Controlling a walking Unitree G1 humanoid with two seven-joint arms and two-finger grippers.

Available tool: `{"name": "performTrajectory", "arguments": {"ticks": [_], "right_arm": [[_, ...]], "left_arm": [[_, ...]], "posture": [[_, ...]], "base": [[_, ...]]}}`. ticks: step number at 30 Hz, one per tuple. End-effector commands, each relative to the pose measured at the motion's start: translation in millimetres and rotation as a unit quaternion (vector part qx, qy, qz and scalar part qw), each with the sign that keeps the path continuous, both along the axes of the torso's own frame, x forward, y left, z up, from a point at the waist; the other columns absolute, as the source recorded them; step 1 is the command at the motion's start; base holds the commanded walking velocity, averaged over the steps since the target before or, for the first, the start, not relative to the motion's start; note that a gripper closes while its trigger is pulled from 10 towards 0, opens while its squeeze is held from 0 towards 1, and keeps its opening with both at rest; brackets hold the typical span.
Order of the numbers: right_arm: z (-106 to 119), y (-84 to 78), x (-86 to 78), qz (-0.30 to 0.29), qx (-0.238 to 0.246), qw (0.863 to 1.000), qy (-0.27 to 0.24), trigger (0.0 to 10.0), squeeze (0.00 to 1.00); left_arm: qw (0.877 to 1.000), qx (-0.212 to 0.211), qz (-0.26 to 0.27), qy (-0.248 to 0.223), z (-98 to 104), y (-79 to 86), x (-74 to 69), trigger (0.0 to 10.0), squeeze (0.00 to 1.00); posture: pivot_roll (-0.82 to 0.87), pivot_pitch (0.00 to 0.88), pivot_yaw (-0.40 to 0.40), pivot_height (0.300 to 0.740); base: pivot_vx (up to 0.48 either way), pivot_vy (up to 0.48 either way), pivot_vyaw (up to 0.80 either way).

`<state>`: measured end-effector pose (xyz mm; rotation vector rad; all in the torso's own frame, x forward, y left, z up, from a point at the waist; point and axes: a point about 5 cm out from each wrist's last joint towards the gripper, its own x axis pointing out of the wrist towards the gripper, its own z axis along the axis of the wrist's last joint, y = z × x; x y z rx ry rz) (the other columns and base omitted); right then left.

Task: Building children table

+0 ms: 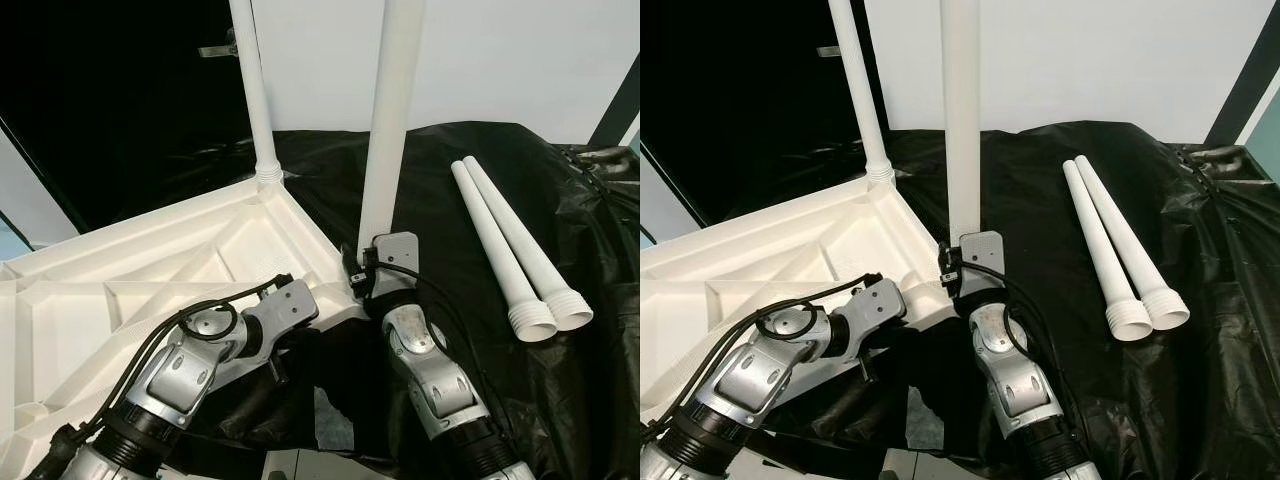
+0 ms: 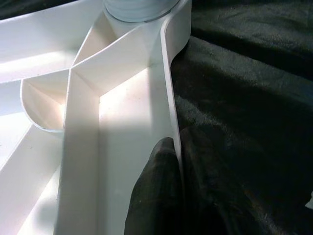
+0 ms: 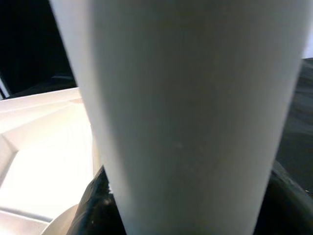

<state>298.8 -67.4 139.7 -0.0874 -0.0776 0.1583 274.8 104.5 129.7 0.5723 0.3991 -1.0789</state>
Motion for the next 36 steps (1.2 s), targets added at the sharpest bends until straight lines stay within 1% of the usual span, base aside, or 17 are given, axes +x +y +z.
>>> {"name": "performTrajectory", "arguments": {"ticks": [1, 2, 5, 6, 7, 10, 11, 12, 13, 15, 17, 21, 23, 28, 32, 33, 36], "right_arm": [[-33.8, -31.3, -1.6, -0.088, -0.015, 0.992, 0.083, 10.0, 0.00], [-33.2, -30.8, -1.5, -0.086, -0.009, 0.993, 0.083, 10.0, 0.00], [-27.2, -25.3, -1.7, -0.063, -0.016, 0.996, 0.058, 10.0, 0.00], [-27.2, -25.3, -1.7, -0.063, -0.016, 0.996, 0.058, 10.0, 0.00], [-16.4, -19.4, -3.1, -0.031, 0.001, 0.999, 0.027, 10.0, 0.00], [-12.1, -17.4, -3.9, -0.019, 0.009, 1.000, 0.015, 10.0, 0.00], [-5.8, -15.2, -5.0, -0.003, 0.018, 1.000, -0.002, 10.0, 0.00], [-5.8, -15.2, -5.0, -0.003, 0.018, 1.000, -0.002, 10.0, 0.00], [0.5, -14.2, -6.1, 0.011, 0.027, 0.999, -0.019, 10.0, 0.00], [13.9, -15.9, -7.7, 0.030, 0.036, 0.997, -0.054, 10.0, 0.00], [13.9, -15.9, -7.7, 0.030, 0.036, 0.997, -0.054, 10.0, 0.00], [26.9, -22.8, -7.5, 0.036, 0.039, 0.995, -0.090, 10.0, 0.00], [27.4, -23.2, -7.4, 0.036, 0.037, 0.994, -0.092, 10.0, 0.00], [25.2, -23.6, -7.2, 0.036, 0.057, 0.994, -0.088, 10.0, 0.00], [19.3, -21.8, -5.6, 0.037, 0.047, 0.996, -0.070, 10.0, 0.00], [14.5, -21.5, -4.9, 0.038, 0.050, 0.996, -0.056, 10.0, 0.00], [11.3, -21.4, -4.5, 0.039, 0.045, 0.997, -0.049, 10.0, 0.00]], "left_arm": [[0.998, -0.013, -0.004, -0.068, 29.1, -2.3, 7.2, 10.0, 0.00], [0.998, -0.013, -0.004, -0.068, 29.2, -2.1, 7.3, 10.0, 0.00], [0.998, -0.013, -0.003, -0.068, 29.3, -1.2, 7.6, 10.0, 0.00], [0.998, -0.013, -0.003, -0.068, 29.3, -1.2, 7.6, 10.0, 0.00], [0.998, -0.012, -0.002, -0.068, 29.3, -0.3, 7.5, 10.0, 0.00], [0.998, -0.012, -0.002, -0.068, 29.3, -0.1, 7.3, 10.0, 0.00], [0.998, -0.013, -0.001, -0.067, 29.2, 0.3, 7.2, 10.0, 0.00], [0.998, -0.013, -0.001, -0.067, 29.2, 0.3, 7.2, 10.0, 0.00], [0.998, -0.014, -0.001, -0.065, 29.0, 0.7, 7.0, 10.0, 0.00], [0.998, -0.016, -0.001, -0.062, 28.7, 0.9, 6.8, 10.0, 0.00], [0.998, -0.016, -0.001, -0.062, 28.7, 0.9, 6.8, 10.0, 0.00], [0.998, -0.016, -0.002, -0.062, 28.2, 0.3, 7.4, 10.0, 0.00], [0.998, -0.016, -0.002, -0.062, 28.1, 0.2, 7.5, 10.0, 0.00], [0.998, -0.014, -0.002, -0.063, 28.2, 0.3, 7.6, 10.0, 0.00], [0.998, -0.013, -0.002, -0.063, 28.4, 1.4, 7.8, 10.0, 0.00], [0.998, -0.012, -0.002, -0.062, 28.4, 1.5, 7.6, 10.0, 0.00], [0.998, -0.012, -0.002, -0.062, 28.4, 1.7, 7.4, 10.0, 0.00]], "posture": [[0.08, 0.000, 0.028, 0.740], [0.08, 0.000, 0.028, 0.740], [0.08, 0.000, 0.029, 0.740], [0.08, 0.000, 0.029, 0.740], [0.08, 0.000, 0.031, 0.740], [0.08, 0.000, 0.031, 0.740], [0.08, 0.000, 0.031, 0.740], [0.08, 0.000, 0.031, 0.740], [0.08, 0.000, 0.032, 0.740], [0.08, 0.000, 0.034, 0.740], [0.08, 0.000, 0.034, 0.740], [0.07, 0.000, 0.033, 0.740], [0.07, 0.000, 0.033, 0.740], [0.08, 0.000, 0.034, 0.740], [0.08, 0.000, 0.035, 0.740], [0.08, 0.000, 0.038, 0.740], [0.08, 0.000, 0.039, 0.740]], "base": [[0.000, 0.000, 0.00], [0.000, 0.000, 0.00], [0.000, 0.000, 0.00], [0.000, 0.000, 0.00], [0.000, 0.000, 0.00], [0.000, 0.000, 0.00], [0.000, 0.000, 0.00], [0.000, 0.000, 0.00], [0.000, 0.000, 0.00], [0.000, 0.000, 0.00], [0.000, 0.000, 0.00], [0.000, 0.000, 0.00], [0.000, 0.000, 0.00], [0.000, 0.000, 0.00], [0.000, 0.000, 0.00], [0.000, 0.000, 0.00], [0.000, 0.000, 0.00]]}}
